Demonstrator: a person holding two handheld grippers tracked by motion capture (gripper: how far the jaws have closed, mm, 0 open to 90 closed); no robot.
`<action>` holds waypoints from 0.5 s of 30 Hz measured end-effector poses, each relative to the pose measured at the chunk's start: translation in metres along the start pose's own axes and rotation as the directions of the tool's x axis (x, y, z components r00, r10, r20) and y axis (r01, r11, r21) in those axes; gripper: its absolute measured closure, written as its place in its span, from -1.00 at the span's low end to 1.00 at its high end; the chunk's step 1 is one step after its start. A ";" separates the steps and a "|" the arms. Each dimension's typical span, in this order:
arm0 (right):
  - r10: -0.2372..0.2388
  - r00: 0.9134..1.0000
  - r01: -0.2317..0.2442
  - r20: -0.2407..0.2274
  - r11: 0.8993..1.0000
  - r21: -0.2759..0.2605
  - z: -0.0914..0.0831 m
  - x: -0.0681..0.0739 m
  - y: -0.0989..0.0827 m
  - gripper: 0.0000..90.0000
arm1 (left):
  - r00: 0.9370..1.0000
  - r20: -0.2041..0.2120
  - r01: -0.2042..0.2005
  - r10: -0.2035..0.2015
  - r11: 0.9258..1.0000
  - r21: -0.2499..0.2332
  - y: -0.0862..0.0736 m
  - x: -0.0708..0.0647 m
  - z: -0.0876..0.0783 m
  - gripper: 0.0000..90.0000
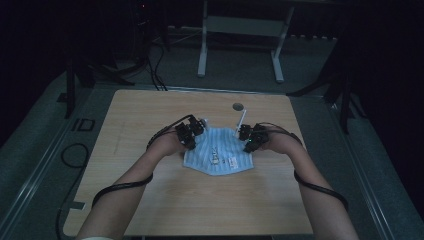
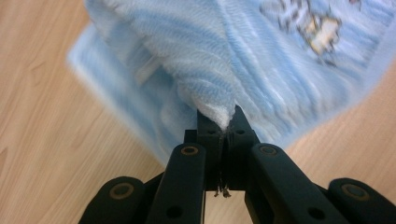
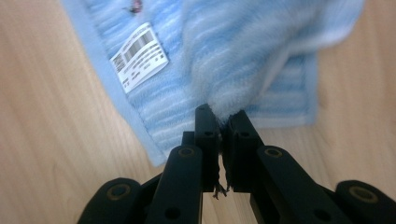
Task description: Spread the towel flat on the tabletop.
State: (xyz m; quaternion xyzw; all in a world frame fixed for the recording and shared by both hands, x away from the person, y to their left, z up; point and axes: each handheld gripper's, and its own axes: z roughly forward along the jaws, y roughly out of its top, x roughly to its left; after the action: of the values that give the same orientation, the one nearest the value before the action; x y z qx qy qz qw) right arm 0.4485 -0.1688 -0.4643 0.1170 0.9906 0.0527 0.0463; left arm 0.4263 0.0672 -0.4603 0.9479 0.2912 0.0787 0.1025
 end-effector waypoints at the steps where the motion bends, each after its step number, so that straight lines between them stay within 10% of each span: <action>1: -0.006 1.000 0.006 0.016 1.000 -0.018 -0.011 0.004 -0.005 0.89 | 1.000 0.000 0.000 0.000 1.000 0.000 0.000 0.000 0.000 0.95; 7: -0.049 0.999 0.050 0.020 0.998 -0.042 -0.029 0.038 -0.028 0.88 | 0.996 0.084 -0.012 0.014 1.000 -0.018 -0.040 -0.021 -0.013 0.95; 15: -0.052 0.998 0.050 -0.027 0.997 -0.055 -0.008 0.098 -0.065 0.88 | 0.978 0.199 -0.061 0.068 0.997 -0.039 -0.071 -0.065 -0.008 0.93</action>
State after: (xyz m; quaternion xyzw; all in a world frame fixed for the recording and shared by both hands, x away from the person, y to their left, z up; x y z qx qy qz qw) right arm 0.3379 -0.2094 -0.4713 0.0896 0.9921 0.0802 0.0367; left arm 0.3331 0.0888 -0.4760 0.9581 0.2473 -0.0090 0.1439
